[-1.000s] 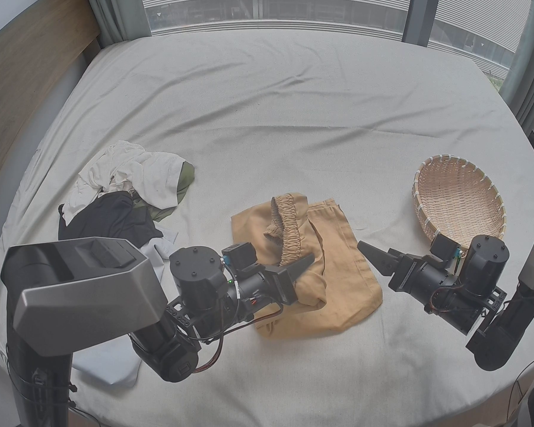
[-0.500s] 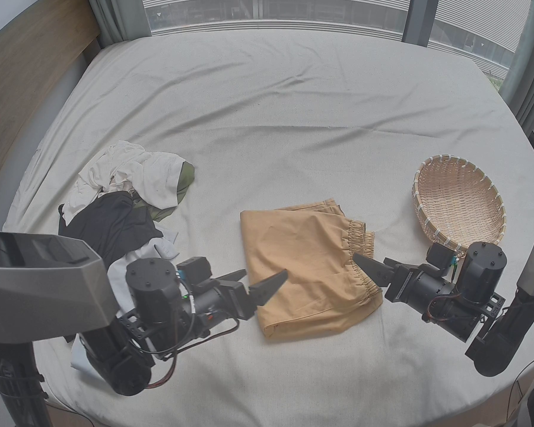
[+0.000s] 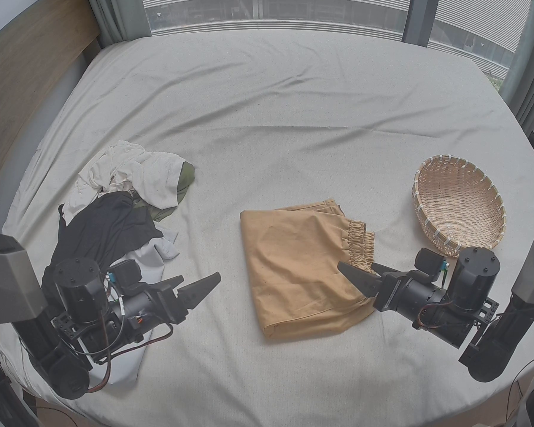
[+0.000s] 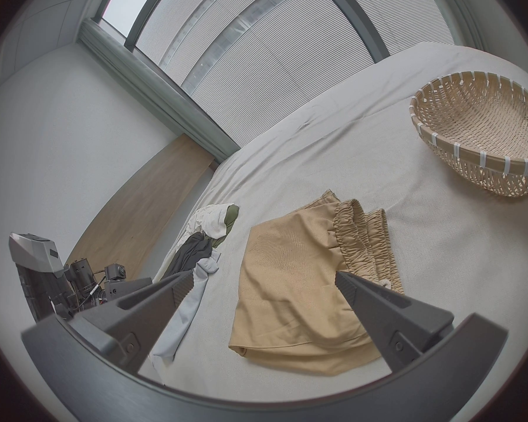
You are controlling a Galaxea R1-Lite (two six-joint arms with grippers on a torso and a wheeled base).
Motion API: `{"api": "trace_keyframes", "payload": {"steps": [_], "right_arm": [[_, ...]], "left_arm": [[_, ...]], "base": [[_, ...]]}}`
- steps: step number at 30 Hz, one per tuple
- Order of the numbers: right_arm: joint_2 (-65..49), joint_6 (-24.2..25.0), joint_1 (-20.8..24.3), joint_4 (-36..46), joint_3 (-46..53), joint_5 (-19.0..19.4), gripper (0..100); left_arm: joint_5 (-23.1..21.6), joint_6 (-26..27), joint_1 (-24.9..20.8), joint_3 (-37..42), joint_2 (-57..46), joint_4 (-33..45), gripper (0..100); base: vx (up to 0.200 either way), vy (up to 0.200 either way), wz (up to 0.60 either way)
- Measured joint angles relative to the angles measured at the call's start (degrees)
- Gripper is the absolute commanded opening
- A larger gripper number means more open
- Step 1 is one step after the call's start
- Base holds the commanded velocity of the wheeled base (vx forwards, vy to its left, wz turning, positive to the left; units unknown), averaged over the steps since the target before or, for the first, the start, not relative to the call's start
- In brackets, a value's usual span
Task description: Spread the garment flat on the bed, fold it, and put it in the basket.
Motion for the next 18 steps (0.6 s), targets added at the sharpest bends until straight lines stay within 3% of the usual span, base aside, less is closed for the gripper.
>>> {"api": "trace_keyframes", "payload": {"steps": [9, 18], "right_arm": [[5.7, -0.6, -4.6, 0.0, 2.9, -2.7, 100], [11.0, -0.4, -4.7, -0.1, 3.6, -5.2, 100]], "left_arm": [[-2.2, 0.8, 2.5, 4.2, -3.4, 0.0, 100], [-2.1, 1.2, 2.6, 6.3, -3.5, 0.0, 100]], "base": [[0.000, 0.000, 0.00], [0.000, 0.000, 0.00]]}}
